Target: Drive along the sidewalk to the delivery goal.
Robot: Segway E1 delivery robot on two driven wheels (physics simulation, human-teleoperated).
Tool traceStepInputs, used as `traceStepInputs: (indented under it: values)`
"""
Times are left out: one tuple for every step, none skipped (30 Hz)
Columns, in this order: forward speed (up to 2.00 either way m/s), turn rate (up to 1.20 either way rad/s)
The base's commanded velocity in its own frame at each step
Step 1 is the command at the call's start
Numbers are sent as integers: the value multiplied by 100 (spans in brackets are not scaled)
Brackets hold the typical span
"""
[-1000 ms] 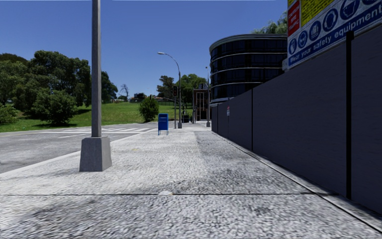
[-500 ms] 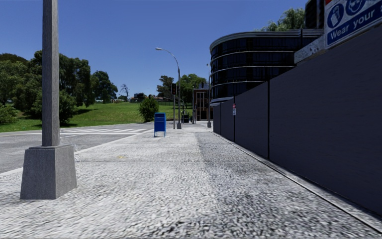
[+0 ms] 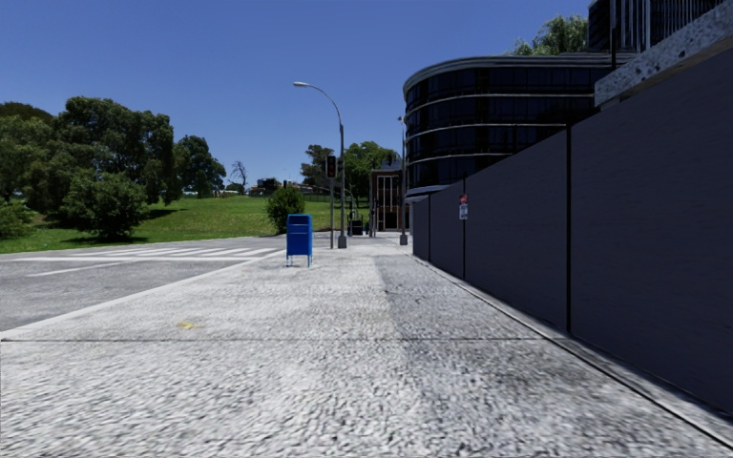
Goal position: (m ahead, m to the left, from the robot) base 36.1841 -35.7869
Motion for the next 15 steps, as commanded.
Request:
traceStepInputs:
  values:
    - [200,0]
    - [200,0]
    - [200,0]
    - [200,0]
    - [200,0]
    - [200,0]
    - [200,0]
    - [200,0]
    - [200,0]
    - [200,0]
    - [200,0]
    - [200,0]
    - [200,0]
    - [200,0]
    - [200,0]
